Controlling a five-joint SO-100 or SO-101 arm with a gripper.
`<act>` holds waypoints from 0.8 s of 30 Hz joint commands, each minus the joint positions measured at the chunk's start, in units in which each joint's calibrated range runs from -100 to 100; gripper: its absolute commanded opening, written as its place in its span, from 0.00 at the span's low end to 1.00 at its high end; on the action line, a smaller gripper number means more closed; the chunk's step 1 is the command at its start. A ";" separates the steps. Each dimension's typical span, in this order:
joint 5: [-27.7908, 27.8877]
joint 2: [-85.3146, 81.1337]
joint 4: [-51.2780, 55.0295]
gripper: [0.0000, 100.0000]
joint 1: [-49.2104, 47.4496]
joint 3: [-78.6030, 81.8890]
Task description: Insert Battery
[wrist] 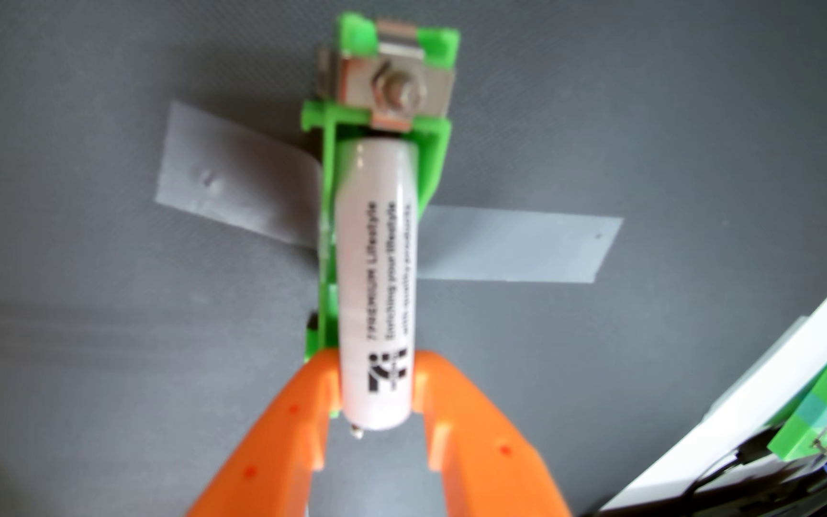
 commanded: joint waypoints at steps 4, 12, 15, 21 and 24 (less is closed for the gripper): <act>0.18 -1.90 0.40 0.09 -0.57 -1.87; 0.18 -1.90 0.40 0.09 -4.23 -1.87; 0.18 -1.90 0.40 0.08 -7.30 -2.05; 0.18 -1.90 0.40 0.08 -6.71 -2.14; 0.18 -1.90 0.40 0.08 -6.60 -2.41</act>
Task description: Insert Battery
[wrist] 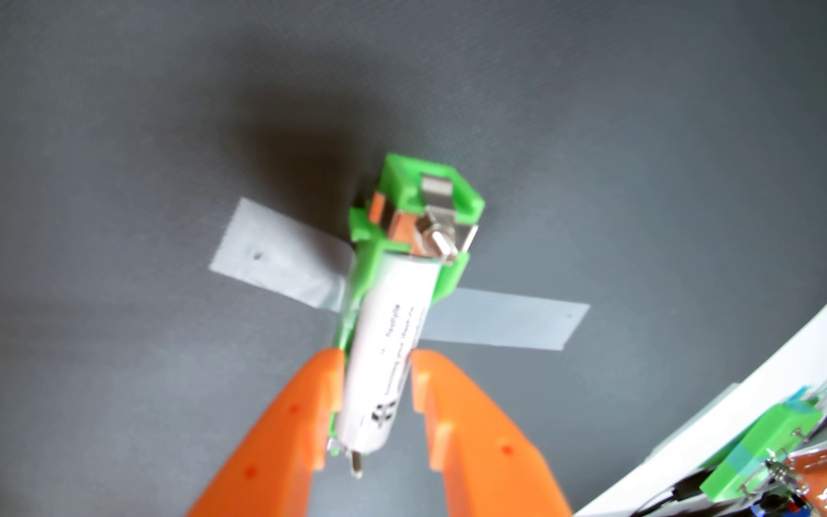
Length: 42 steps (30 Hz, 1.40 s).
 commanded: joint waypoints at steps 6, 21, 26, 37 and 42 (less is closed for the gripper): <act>-0.03 -1.99 1.24 0.08 -0.21 -3.67; -0.03 -1.90 7.59 0.08 8.30 -8.89; 0.03 -1.90 7.17 0.02 10.77 -8.89; 0.03 -1.90 6.92 0.02 8.30 -8.80; 0.03 -1.90 6.92 0.02 2.75 -8.17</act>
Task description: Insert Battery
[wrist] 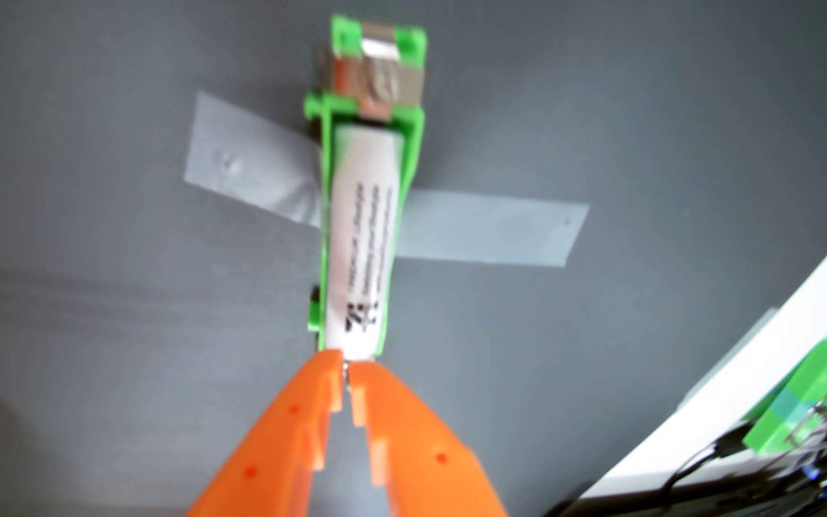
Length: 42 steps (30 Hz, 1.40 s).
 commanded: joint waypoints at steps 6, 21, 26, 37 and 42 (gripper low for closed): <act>0.03 -1.90 -0.36 0.02 -1.02 -1.75; -0.39 -1.82 -3.16 0.02 2.05 -1.57; -0.39 -1.82 -3.24 0.02 2.17 0.14; -0.39 -1.82 -3.33 0.02 2.29 0.32; -0.39 -1.82 -3.33 0.02 2.29 0.41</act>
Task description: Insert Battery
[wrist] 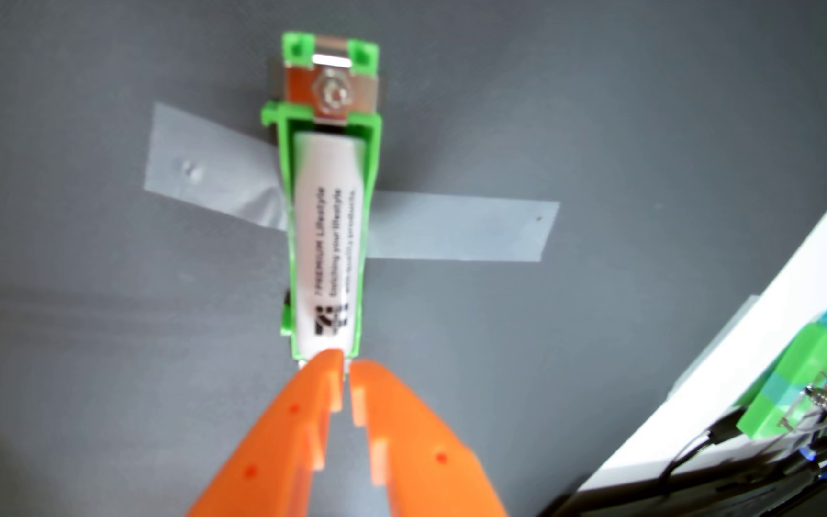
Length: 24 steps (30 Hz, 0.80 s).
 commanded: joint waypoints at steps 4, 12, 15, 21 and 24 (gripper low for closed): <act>-0.18 -1.82 -1.92 0.02 0.57 1.31; -0.13 -1.82 -5.90 0.02 0.69 4.19; -0.13 -1.82 -5.73 0.02 0.81 4.28; 0.08 -1.82 -6.07 0.02 3.52 5.72; 0.18 -1.82 -6.07 0.02 3.88 5.09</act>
